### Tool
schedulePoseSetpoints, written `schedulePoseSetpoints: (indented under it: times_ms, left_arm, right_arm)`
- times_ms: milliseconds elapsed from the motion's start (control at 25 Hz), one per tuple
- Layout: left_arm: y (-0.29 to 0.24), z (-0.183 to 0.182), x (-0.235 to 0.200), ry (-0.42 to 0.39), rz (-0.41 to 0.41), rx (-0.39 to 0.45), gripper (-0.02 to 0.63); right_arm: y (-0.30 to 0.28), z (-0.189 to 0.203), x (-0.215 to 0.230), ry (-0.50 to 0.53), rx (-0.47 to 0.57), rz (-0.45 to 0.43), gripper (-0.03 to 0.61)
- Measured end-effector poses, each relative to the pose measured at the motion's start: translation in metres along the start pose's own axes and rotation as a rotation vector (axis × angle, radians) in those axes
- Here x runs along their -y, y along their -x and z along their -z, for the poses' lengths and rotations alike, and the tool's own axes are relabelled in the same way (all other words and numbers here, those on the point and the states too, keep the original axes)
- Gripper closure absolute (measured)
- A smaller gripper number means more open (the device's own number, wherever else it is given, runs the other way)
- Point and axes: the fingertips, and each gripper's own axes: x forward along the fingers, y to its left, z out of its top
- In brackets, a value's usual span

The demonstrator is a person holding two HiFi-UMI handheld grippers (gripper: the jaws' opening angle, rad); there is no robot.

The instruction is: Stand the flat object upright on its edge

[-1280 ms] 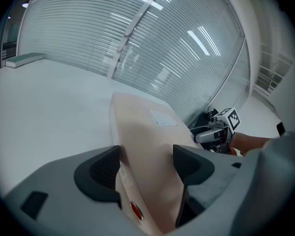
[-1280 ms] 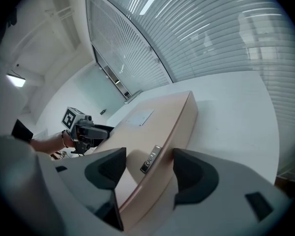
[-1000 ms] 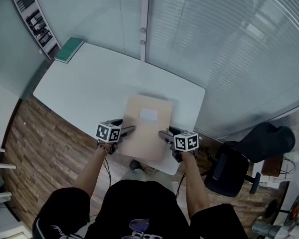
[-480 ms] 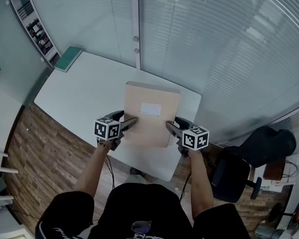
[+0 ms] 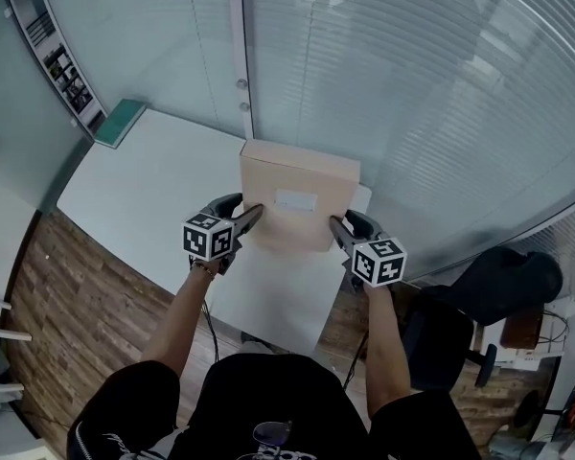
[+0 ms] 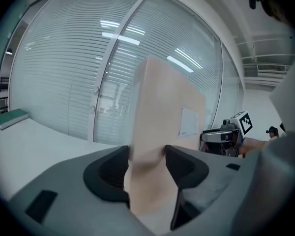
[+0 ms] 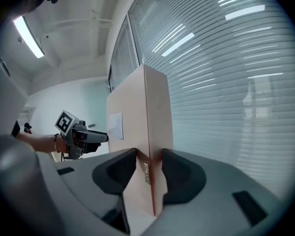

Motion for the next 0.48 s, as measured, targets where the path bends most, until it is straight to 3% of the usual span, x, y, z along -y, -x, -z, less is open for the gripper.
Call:
schedulePoseSetpoints:
  times_ms: [480]
  left_arm:
    - [-0.068, -0.026, 0.015, -0.061, 0.051, -0.023, 0.36]
  right_arm:
    - [0.008, -0.009, 0.059, 0.008, 0.005, 0.078, 0.402]
